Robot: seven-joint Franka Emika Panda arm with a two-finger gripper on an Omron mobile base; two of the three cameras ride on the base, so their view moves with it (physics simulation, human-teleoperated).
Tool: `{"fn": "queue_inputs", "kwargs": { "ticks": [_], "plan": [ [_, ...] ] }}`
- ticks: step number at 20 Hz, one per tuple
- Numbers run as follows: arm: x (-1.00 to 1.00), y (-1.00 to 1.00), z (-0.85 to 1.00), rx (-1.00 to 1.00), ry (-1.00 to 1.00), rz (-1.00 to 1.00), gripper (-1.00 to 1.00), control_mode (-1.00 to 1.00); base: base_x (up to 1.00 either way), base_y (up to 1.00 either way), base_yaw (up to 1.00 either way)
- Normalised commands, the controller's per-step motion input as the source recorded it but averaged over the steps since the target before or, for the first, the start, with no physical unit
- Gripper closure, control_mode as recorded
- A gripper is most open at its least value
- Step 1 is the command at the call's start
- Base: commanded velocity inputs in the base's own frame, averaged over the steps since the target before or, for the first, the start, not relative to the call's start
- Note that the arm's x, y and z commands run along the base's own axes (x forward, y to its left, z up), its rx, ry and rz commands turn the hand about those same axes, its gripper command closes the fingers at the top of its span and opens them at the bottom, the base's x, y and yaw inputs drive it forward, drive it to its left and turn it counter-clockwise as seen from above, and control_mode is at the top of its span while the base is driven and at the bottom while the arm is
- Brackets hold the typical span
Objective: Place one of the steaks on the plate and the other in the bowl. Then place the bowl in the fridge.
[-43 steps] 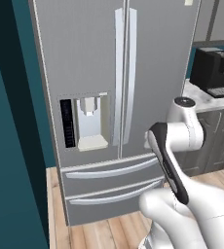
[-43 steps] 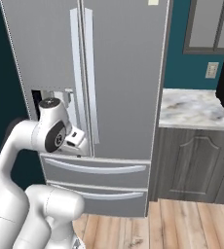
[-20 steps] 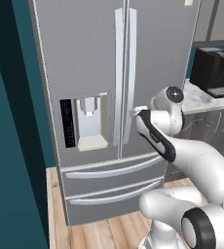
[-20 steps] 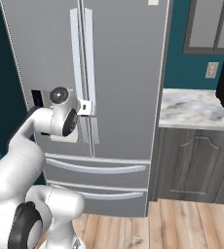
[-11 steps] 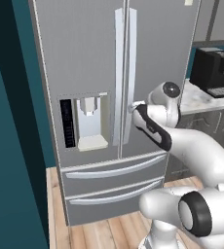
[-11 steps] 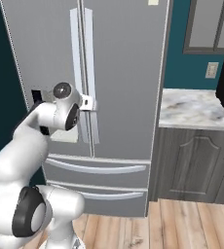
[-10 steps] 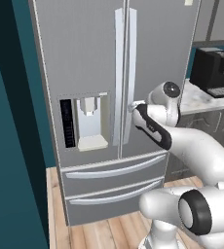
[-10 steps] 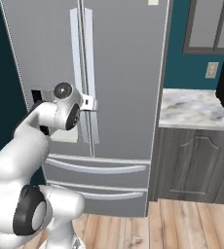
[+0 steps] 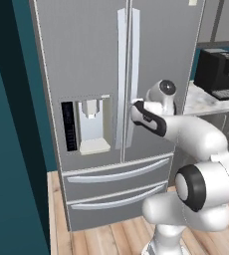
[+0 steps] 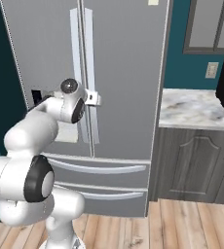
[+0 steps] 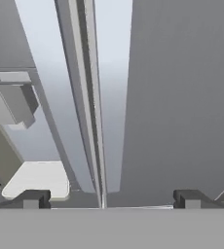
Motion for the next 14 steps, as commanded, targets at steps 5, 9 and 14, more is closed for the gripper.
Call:
{"fn": "queue_inputs", "kwargs": {
  "ticks": [5, 9, 14],
  "plan": [
    [0.43, 0.01, 0.0, 0.0, 0.0, 0.0, -1.0, -1.0, 0.0, 0.0, 0.0],
    [0.42, 0.12, 0.0, -0.03, 0.0, 0.0, -1.0, -1.0, 0.0, 0.0, 0.0],
    [0.35, 0.08, 0.0, 0.0, -0.04, 0.0, -1.0, -1.0, 0.0, 0.0, 0.0]
  ]
}}
